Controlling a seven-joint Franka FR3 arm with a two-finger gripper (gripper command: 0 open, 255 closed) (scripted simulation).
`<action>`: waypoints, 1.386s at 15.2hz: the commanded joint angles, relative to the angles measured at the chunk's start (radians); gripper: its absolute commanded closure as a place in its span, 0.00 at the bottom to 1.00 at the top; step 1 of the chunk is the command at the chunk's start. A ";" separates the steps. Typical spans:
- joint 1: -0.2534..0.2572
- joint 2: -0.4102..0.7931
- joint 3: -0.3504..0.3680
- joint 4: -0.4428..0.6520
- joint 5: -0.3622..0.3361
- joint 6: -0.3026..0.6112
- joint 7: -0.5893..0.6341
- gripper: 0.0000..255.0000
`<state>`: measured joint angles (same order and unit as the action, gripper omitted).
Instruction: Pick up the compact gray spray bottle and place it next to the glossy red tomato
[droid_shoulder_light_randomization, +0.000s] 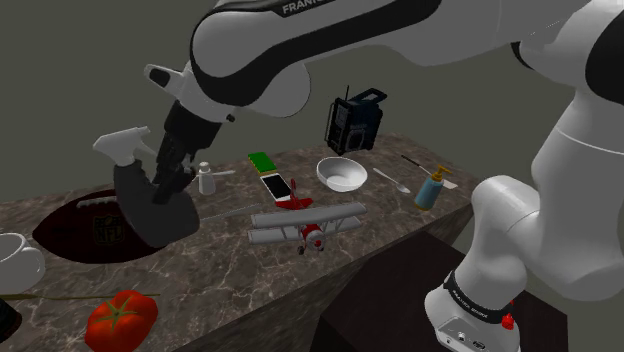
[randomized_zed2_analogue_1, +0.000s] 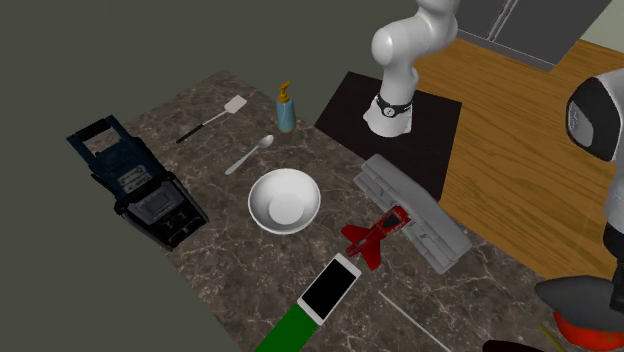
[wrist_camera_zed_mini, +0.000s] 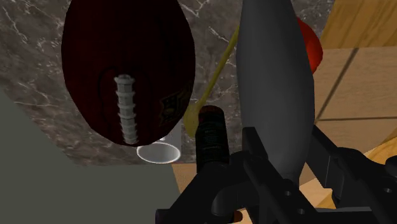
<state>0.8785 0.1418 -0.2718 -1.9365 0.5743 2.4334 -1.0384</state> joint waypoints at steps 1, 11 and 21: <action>0.024 0.036 0.016 0.040 -0.011 0.013 0.050 1.00; 0.135 0.250 0.055 0.323 -0.086 0.006 0.286 1.00; 0.202 0.499 0.062 0.676 -0.143 -0.064 0.464 1.00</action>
<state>1.0778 0.6334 -0.2110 -1.2601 0.4306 2.3603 -0.5760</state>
